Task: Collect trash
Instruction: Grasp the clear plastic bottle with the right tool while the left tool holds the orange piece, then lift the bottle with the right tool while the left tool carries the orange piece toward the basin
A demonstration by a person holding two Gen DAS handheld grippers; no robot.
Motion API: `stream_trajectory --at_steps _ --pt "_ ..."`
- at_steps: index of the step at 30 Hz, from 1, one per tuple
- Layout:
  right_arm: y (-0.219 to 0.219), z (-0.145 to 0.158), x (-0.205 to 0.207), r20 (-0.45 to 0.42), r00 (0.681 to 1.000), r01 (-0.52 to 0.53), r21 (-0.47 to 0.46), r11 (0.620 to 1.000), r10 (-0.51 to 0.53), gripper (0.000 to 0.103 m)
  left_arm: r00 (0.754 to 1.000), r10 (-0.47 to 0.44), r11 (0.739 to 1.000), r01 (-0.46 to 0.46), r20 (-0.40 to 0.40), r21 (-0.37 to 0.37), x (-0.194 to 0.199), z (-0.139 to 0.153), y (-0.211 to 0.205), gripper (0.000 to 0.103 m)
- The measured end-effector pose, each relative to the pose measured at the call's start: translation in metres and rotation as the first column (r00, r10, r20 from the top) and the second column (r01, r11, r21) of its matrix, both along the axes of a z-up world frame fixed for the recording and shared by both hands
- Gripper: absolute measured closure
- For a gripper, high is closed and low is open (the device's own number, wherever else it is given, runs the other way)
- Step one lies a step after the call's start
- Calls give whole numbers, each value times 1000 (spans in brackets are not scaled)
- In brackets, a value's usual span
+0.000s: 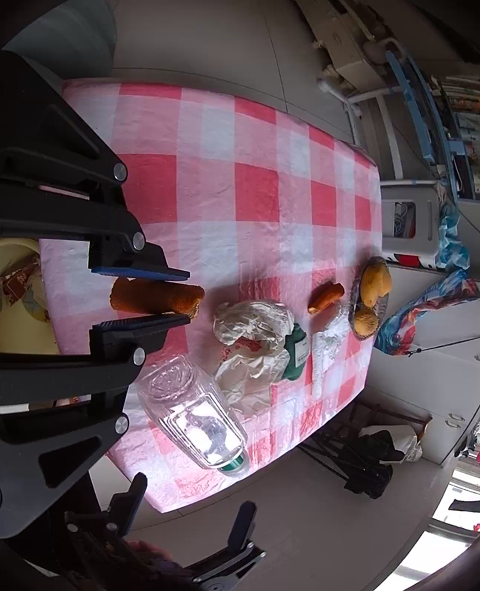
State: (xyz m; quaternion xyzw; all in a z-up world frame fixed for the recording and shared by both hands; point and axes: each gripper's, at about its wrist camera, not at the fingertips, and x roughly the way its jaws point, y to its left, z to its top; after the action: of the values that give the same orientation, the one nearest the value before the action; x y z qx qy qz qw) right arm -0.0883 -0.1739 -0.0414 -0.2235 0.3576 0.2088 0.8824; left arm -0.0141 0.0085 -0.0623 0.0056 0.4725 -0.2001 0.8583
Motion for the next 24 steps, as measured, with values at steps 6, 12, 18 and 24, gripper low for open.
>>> stream_trajectory --at_steps 6,12,18,24 --pt "7 -14 48 -130 981 -146 -20 989 142 8 999 -22 1000 23 35 -14 0 12 -6 85" --pt "43 -46 55 -283 922 -288 -47 957 263 10 999 -2 1000 2 40 -7 2 16 1 85" --pt "45 -43 38 -206 958 -206 -8 978 200 37 999 27 999 -26 38 -20 5 18 8 85" --pt "26 -12 15 -39 995 -81 181 980 89 48 995 82 995 -79 49 -57 5 22 21 85"
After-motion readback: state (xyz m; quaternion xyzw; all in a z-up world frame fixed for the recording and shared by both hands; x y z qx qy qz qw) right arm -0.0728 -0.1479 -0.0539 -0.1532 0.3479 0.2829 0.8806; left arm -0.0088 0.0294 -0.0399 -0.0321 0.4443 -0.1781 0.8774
